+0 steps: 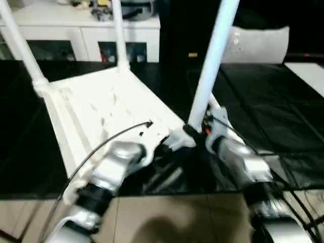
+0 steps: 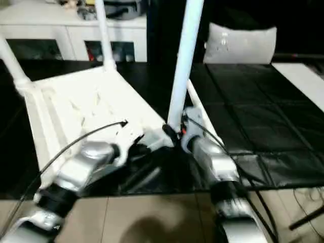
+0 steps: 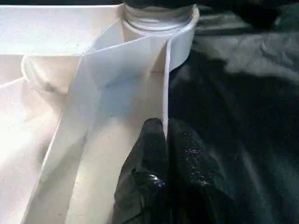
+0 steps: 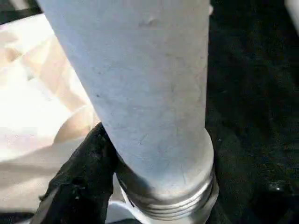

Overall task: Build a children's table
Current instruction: Rotate leg to tighten

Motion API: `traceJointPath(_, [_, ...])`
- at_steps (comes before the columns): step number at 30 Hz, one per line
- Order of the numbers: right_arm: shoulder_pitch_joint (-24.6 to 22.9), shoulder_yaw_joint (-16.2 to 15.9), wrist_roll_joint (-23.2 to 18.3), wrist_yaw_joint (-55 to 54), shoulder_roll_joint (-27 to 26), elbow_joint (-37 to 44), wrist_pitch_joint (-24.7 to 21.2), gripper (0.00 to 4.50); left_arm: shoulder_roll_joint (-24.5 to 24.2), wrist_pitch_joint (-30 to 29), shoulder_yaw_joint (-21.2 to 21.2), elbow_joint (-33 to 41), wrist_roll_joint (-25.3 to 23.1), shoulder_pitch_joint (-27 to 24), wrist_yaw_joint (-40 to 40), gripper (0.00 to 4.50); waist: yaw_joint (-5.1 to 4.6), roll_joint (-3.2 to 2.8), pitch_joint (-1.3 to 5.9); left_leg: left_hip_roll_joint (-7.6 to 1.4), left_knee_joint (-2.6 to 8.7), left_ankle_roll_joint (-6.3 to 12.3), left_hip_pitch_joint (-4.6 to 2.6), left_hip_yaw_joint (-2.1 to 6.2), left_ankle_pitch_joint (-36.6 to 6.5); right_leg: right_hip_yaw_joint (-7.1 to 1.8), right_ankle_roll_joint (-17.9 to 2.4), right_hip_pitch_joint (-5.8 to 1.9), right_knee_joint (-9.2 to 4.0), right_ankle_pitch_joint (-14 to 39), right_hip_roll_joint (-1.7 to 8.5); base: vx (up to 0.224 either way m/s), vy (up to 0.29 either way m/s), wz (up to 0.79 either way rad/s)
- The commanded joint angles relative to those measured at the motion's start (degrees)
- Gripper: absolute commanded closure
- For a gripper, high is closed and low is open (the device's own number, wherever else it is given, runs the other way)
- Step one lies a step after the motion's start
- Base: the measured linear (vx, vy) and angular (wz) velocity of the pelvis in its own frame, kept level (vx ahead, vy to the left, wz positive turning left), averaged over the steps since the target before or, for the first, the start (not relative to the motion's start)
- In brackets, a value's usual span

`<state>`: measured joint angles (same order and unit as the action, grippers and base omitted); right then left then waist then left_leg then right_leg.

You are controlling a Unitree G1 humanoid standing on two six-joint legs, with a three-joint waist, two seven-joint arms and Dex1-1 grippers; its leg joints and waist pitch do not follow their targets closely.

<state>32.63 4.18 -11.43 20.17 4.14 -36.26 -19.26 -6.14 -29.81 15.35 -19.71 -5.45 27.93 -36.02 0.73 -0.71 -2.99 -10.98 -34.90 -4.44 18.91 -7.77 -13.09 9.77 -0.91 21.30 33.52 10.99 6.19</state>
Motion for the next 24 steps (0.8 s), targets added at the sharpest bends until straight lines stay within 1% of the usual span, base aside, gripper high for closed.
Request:
traceJointPath(1, [-1.6,0.7,-1.8,-0.3,-2.0,-4.4,-2.5,1.3,1.2,0.2,0.4,1.4,-0.2,1.6,1.4,4.5,-0.46,-0.98,2.56,-1.8,4.26,-0.27,1.4,1.51,-22.4,-0.11,4.1,-3.13,-8.45,40.7,4.04,0.076,0.035,-0.24])
traceJointPath(2, [-1.4,1.0,-1.7,-0.6,-2.1,-4.8,-2.2,1.16,1.0,0.0,1.0,1.6,-0.8,1.6,1.5,4.5,-0.5,-1.4,2.72,-2.52,4.93,-0.49,1.23,1.96,-25.0,-0.57,2.6,-3.21,-7.67,35.7,3.92,0.0,0.0,0.0])
traceJointPath(3, [-1.5,1.4,-1.9,-0.3,-2.2,-4.5,-2.0,1.16,0.4,0.2,1.4,1.8,-1.0,1.4,1.2,4.5,-0.78,-1.31,2.9,-3.11,5.83,-0.74,1.46,2.43,-26.9,-1.31,-0.6,-3.29,-6.43,27.4,3.9,0.0,0.0,0.0])
traceJointPath(4, [-1.9,1.3,-1.9,0.4,-1.8,-3.8,-1.7,0.99,-0.3,0.8,1.7,1.8,-1.0,1.2,0.4,4.5,-0.5,-1.0,2.92,-2.49,5.48,-0.9,0.56,1.66,-26.1,-1.63,-2.8,-2.23,-6.98,25.9,4.13,0.0,0.0,0.0])
traceJointPath(5, [-1.9,1.3,-1.9,0.4,-1.8,-3.8,-1.7,0.88,-0.3,0.8,1.7,1.8,-1.0,1.2,0.4,4.5,-0.43,-0.71,2.8,-2.12,5.33,-0.71,0.51,1.31,-24.9,-1.67,-3.5,-2.03,-7.14,26.4,4.12,0.0,0.0,0.0])
traceJointPath(6, [-2.3,0.2,-0.8,1.5,-1.1,-3.1,-0.7,0.81,-0.9,1.3,1.9,1.6,-1.3,1.2,0.4,4.5,-0.26,-0.75,2.76,-1.88,5.21,-0.43,0.84,0.99,-22.5,-1.72,-4.1,-2.17,-7.0,27.3,4.17,0.0,0.0,0.0])
traceJointPath(7, [-3.3,-1.4,0.4,3.7,0.3,-1.5,1.1,0.76,-2.5,3.0,2.8,0.8,-2.3,1.2,0.2,4.5,-0.16,-0.93,2.8,-2.03,5.36,-0.37,1.36,1.04,-21.1,-1.76,-3.8,-2.54,-6.88,27.3,4.12,0.0,0.0,0.0])
traceJointPath(8, [-3.5,-1.5,0.5,4.0,0.5,-1.2,1.3,0.69,-2.7,3.2,3.0,0.7,-2.4,1.2,0.1,4.5,-0.09,-0.98,2.91,-2.06,5.38,-0.33,1.43,1.02,-20.5,-1.94,-3.8,-2.53,-6.77,26.6,4.16,0.0,0.0,0.0])
traceJointPath(9, [-4.0,-1.7,0.4,4.8,1.1,-0.2,1.7,0.61,-3.3,3.8,3.3,0.4,-2.7,1.3,-0.4,4.5,-0.06,-1.12,3.04,-2.25,5.49,-0.28,1.38,0.95,-19.4,-2.3,-4.8,-2.43,-6.41,24.2,4.1,0.0,0.0,0.0])
traceJointPath(10, [-4.6,-2.0,0.4,6.1,1.9,0.8,2.2,0.61,-4.0,4.6,3.7,0.2,-3.1,1.3,-1.3,4.5,0.04,-0.9,3.1,-2.28,5.52,-0.13,1.46,0.78,-18.3,-2.55,-5.6,-2.43,-6.16,22.4,4.0,0.0,0.0,0.0])
traceJointPath(11, [-4.6,-2.0,0.4,6.1,1.9,0.8,2.2,0.4,-4.0,4.6,3.7,0.2,-3.1,1.3,-1.3,4.5,0.16,-0.81,3.1,-2.23,5.53,0.11,1.51,0.74,-17.9,-2.64,-5.8,-2.45,-6.09,22.1,3.98,0.0,0.0,0.0])
traceJointPath(12, [-5.6,-2.6,0.5,8.6,3.5,2.7,3.0,0.33,-5.2,5.7,4.5,-0.1,-3.6,1.3,-2.8,4.5,0.27,-0.61,3.23,-2.18,5.51,0.46,1.53,0.54,-17.1,-2.93,-6.0,-2.38,-5.92,22.3,3.8,0.0,0.0,0.0])
traceJointPath(13, [-6.6,-2.9,0.2,11.2,5.1,4.8,3.7,0.24,-6.6,7.2,5.4,-0.3,-4.0,1.3,-4.5,4.5,0.69,-0.54,3.34,-2.15,5.45,1.01,1.36,0.33,-16.1,-3.39,-6.1,-2.19,-5.82,22.2,3.72,0.0,0.0,0.0])
traceJointPath(14, [-7.4,-3.1,-0.1,13.4,6.4,6.5,4.1,0.24,-7.7,8.3,6.2,-0.6,-4.2,1.3,-6.0,4.5,0.78,-0.66,3.44,-2.21,5.44,1.27,1.38,0.16,-15.1,-3.64,-6.5,-2.11,-5.64,21.3,3.76,0.0,0.0,0.0])
traceJointPath(15, [-8.2,-3.4,-0.4,15.9,8.1,8.3,4.7,0.06,-9.1,9.5,7.1,-1.0,-4.4,1.4,-7.6,4.5,1.23,-0.64,3.71,-2.33,5.37,1.96,1.61,0.05,-12.4,-3.82,-7.2,-2.33,-5.25,18.8,3.67,0.0,0.0,0.0])
traceJointPath(16, [-9.4,-4.4,-0.8,20.8,11.4,11.5,5.7,0.06,-11.6,12.7,8.9,-1.7,-4.7,1.4,-11.1,4.5,1.77,-0.62,4.25,-2.45,5.08,2.67,2.08,0.01,-8.0,-4.06,-8.1,-2.73,-4.26,13.2,3.62,0.053,-0.01,-0.04])
traceJointPath(17, [-9.5,-4.5,-0.8,21.2,11.7,11.7,5.7,0.06,-11.8,12.9,9.1,-1.7,-4.7,1.4,-11.4,4.5,2.04,-0.47,4.58,-2.3,4.49,4.17,2.19,-0.28,-3.1,-4.26,-9.8,-2.61,-3.23,6.0,3.34,0.054,-0.007,-0.05])
traceJointPath(18, [-10.2,-5.5,-0.8,24.5,14.0,13.4,6.0,0.06,-13.3,14.8,10.1,-2.1,-4.9,1.4,-13.6,4.5,2.04,-0.47,4.58,-2.3,4.49,4.17,2.19,-0.28,-3.1,-4.26,-9.8,-2.61,-3.23,6.0,3.34,0.054,-0.007,-0.05])
traceJointPath(19, [-11.4,-7.9,-0.3,30.3,17.7,16.3,6.5,0.06,-15.3,17.3,11.3,-2.4,-4.9,1.4,-17.0,4.5,2.29,-0.45,4.54,-2.04,4.11,6.0,2.47,-0.56,-0.4,-4.43,-11.7,-2.69,-2.51,1.7,3.14,0.0,0.0,0.0])
traceJointPath(20, [-11.6,-8.7,0.3,31.9,19.2,17.2,7.0,0.06,-16.2,19.0,11.7,-2.4,-4.7,1.3,-18.9,4.5,2.69,-0.39,4.79,-2.0,3.79,7.4,2.22,-0.76,1.1,-4.49,-12.4,-2.59,-2.22,-0.3,3.18,0.0,0.0,0.0])
traceJointPath(21, [-11.6,-8.7,0.3,31.9,19.2,17.2,7.0,0.06,-16.2,19.0,11.7,-2.4,-4.7,1.3,-18.9,4.5,2.8,-0.41,4.64,-2.03,3.82,7.91,2.23,-0.87,1.5,-4.56,-12.7,-2.45,-2.15,-0.7,3.18,0.0,0.0,0.0])
traceJointPath(22, [-11.5,-9.4,1.2,33.5,21.0,17.9,8.1,0.06,-17.8,21.3,12.2,-2.2,-3.7,1.2,-23.0,4.5,3.02,-0.35,4.37,-2.06,3.87,8.24,2.19,-1.03,1.2,-4.61,-13.0,-2.32,-2.34,0.8,3.21,0.0,0.0,0.0])
traceJointPath(23, [-11.3,-9.4,1.4,33.8,21.4,17.8,8.4,0.06,-18.2,21.9,12.3,-2.1,-3.3,1.1,-24.1,4.5,3.1,-0.13,4.33,-2.12,3.94,8.07,2.1,-1.12,0.4,-4.64,-13.0,-2.26,-2.45,2.2,3.3,0.0,0.0,0.0])
traceJointPath(24, [-10.9,-9.7,1.1,35.9,22.3,17.7,9.0,0.06,-19.3,23.9,12.9,-2.6,-2.8,1.4,-26.9,4.5,3.17,-0.18,4.14,-2.2,4.19,7.34,1.94,-1.24,-1.5,-4.73,-12.8,-2.22,-2.71,5.4,3.3,0.0,0.0,0.0])
